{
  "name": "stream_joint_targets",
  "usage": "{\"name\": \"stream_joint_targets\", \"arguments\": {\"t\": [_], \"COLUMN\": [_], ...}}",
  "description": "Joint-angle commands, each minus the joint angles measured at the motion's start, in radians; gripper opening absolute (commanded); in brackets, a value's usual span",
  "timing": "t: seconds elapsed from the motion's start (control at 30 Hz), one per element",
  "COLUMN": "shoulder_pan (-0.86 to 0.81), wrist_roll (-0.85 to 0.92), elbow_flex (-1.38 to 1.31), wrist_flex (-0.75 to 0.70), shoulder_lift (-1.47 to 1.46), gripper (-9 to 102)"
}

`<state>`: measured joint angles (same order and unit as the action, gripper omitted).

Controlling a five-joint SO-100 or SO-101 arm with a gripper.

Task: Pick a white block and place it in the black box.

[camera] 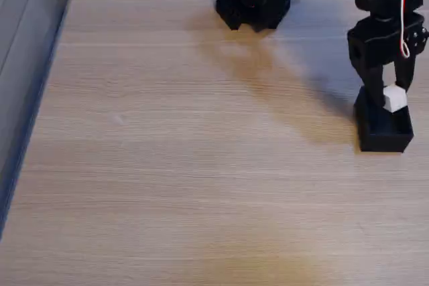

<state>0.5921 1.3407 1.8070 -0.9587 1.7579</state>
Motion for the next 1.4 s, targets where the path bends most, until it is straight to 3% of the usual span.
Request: {"name": "stream_joint_targets", "arguments": {"t": [0.0,0.23,0.43,0.6,0.7,0.77,0.9,1.03,1.2,1.37], "shoulder_pan": [-0.011,0.011,0.020,0.011,0.003,-0.006,-0.054,-0.147,-0.318,-0.446], "wrist_roll": [0.006,-0.003,-0.009,-0.011,0.008,0.006,-0.012,0.091,0.216,0.252], "elbow_flex": [-0.035,-0.034,-0.026,-0.025,-0.018,-0.011,0.049,0.189,0.494,0.845], "wrist_flex": [0.012,-0.021,-0.046,-0.051,-0.057,-0.072,-0.104,-0.120,-0.052,-0.072], "shoulder_lift": [0.002,0.014,0.037,0.071,0.101,0.137,0.249,0.413,0.672,0.973], "gripper": [2,5,23,24,17,1,0,0,0,0]}}
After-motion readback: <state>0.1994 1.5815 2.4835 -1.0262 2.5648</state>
